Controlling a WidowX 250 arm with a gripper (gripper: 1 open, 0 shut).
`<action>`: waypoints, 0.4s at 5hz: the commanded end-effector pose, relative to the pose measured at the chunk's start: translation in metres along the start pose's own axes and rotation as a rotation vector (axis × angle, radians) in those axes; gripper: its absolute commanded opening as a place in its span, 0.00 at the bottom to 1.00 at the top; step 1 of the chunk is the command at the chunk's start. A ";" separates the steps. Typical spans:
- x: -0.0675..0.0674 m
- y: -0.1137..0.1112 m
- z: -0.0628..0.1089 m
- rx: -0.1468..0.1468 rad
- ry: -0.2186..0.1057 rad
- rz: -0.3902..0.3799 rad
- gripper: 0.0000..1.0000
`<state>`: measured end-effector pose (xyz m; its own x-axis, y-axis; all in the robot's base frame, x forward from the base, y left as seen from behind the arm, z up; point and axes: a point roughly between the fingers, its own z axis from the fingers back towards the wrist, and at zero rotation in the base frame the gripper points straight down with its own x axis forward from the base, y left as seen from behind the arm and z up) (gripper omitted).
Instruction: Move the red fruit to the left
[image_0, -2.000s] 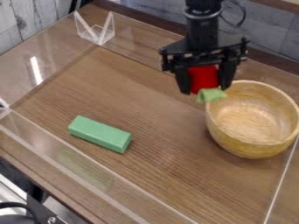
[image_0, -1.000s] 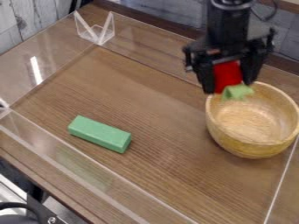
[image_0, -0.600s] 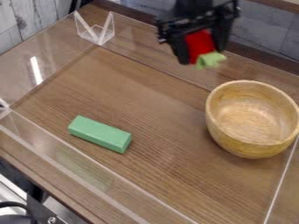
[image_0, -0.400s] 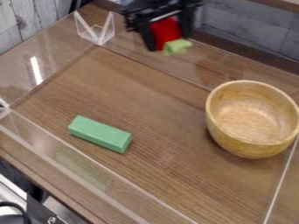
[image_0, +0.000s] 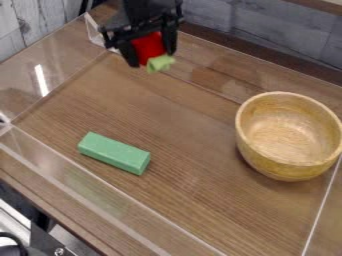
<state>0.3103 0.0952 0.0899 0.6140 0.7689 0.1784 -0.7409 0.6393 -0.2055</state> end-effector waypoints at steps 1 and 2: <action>0.018 0.012 -0.006 -0.008 -0.060 -0.024 0.00; 0.022 0.019 -0.019 -0.001 -0.058 -0.046 0.00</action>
<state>0.3136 0.1192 0.0607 0.6375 0.7418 0.2081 -0.7184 0.6699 -0.1875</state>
